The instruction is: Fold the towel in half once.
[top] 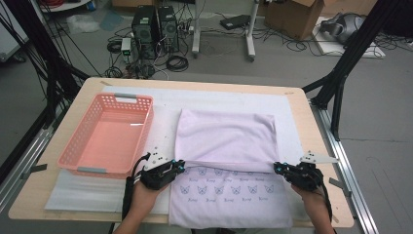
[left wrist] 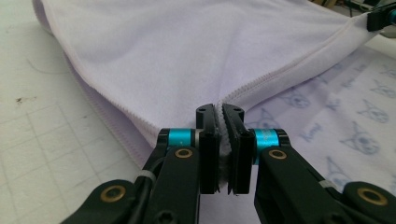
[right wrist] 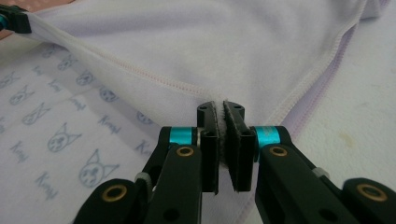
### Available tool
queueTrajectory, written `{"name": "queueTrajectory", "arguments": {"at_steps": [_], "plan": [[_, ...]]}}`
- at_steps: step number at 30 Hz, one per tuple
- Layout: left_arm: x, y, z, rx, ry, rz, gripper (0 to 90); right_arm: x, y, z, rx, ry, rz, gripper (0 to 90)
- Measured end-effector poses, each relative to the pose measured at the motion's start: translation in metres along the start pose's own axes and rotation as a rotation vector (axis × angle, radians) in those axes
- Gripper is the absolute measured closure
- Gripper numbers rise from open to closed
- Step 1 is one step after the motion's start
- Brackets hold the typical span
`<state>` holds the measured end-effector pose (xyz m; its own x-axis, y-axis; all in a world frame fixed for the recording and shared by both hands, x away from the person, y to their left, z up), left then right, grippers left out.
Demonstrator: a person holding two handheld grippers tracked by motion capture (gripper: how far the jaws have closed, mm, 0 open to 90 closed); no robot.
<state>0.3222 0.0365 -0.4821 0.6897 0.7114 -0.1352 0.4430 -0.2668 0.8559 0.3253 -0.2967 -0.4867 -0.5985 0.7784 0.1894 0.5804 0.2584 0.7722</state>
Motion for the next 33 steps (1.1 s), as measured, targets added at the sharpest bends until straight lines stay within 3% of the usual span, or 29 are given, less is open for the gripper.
{"name": "queueTrajectory", "arguments": {"at_steps": [6, 17, 33], "plan": [[-0.018, -0.004, -0.011, -0.009, -0.022, 0.003, 84.6, 0.007, -0.010, -0.018, -0.023, 0.002, 0.014, 84.9], [-0.046, -0.021, -0.033, -0.017, -0.025, -0.006, 84.5, 0.021, -0.028, -0.038, -0.015, 0.004, -0.016, 84.8], [-0.069, -0.044, -0.050, 0.014, -0.043, -0.016, 84.2, 0.040, -0.050, -0.055, 0.031, 0.032, -0.035, 84.8]]}}
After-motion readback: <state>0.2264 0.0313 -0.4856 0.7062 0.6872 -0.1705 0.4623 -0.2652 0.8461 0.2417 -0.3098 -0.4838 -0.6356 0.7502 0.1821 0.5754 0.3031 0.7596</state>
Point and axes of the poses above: each handheld gripper's, and its own axes: z roughly forward along the jaws, y roughly out of its top, x roughly to its left, the point moved 10 cm from there along z, roughly forward along the jaws, and after that the axes turned 5 degrees about x, right-handed, at the moved point
